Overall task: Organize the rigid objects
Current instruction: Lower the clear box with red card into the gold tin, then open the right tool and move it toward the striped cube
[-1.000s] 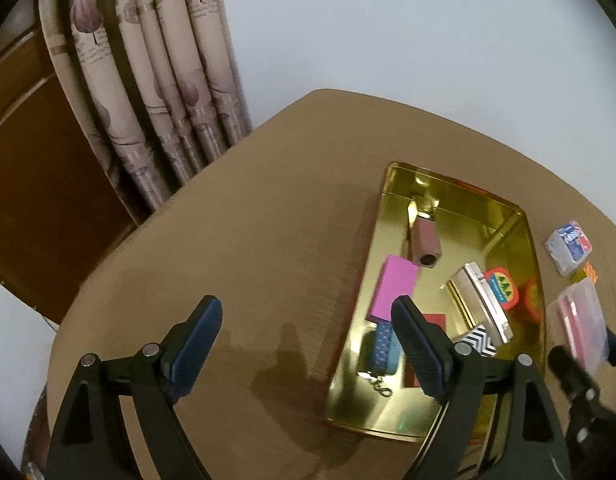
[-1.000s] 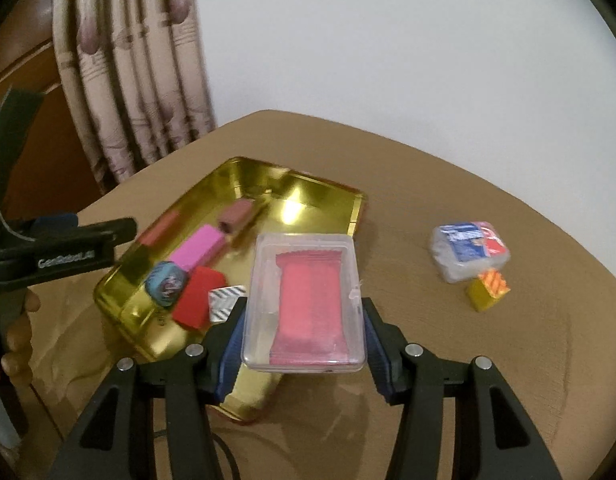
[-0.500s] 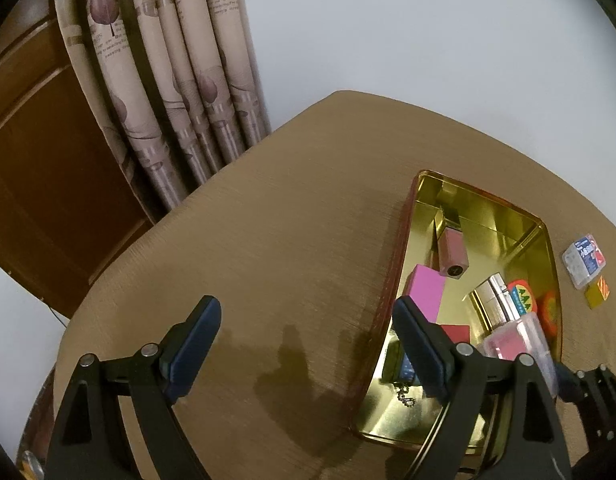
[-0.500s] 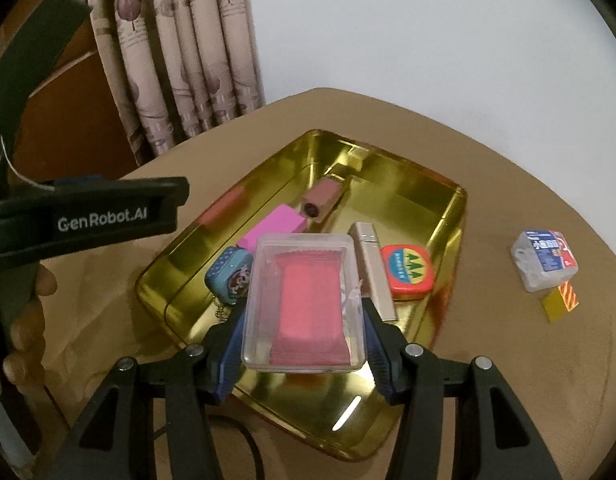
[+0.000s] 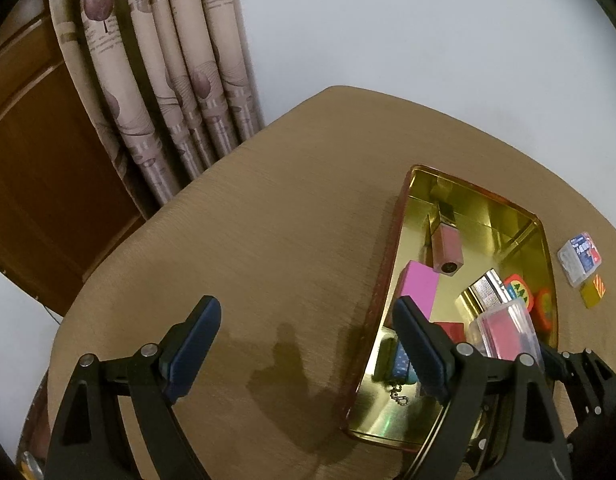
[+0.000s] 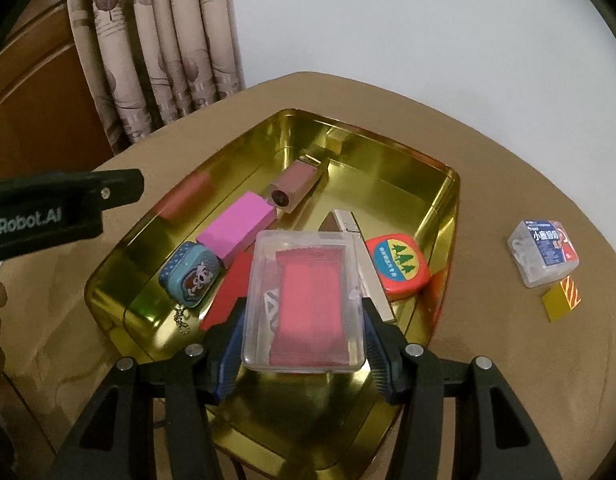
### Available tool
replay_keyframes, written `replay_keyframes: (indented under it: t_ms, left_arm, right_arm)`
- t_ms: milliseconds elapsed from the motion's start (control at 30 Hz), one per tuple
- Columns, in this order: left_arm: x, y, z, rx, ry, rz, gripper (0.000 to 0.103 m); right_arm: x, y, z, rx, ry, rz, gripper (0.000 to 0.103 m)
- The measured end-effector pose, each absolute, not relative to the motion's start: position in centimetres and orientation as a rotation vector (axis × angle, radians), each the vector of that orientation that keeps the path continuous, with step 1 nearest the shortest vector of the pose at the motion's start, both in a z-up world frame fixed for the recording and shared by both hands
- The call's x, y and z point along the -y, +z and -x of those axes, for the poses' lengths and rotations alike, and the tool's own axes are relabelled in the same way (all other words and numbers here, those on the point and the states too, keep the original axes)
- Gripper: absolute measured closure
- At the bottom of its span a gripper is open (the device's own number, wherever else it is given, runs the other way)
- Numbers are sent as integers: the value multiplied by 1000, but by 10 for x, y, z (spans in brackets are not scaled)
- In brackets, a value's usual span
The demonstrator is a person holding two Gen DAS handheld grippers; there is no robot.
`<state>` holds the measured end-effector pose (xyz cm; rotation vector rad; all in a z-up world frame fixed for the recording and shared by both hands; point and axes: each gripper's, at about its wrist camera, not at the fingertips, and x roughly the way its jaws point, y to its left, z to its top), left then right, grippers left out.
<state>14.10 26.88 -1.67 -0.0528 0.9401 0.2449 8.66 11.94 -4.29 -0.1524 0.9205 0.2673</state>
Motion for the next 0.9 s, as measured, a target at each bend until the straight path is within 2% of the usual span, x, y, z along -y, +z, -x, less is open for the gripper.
replay_keyframes:
  t_ms: [367, 900]
  left_arm:
    - [-265, -17, -141, -941, 236, 47, 17]
    - [-258, -17, -139, -940, 227, 22, 17]
  right_arm:
    - [-114, -41, -89, -949, 256, 135, 48]
    - [-84, -9, -72, -890, 251, 60, 47]
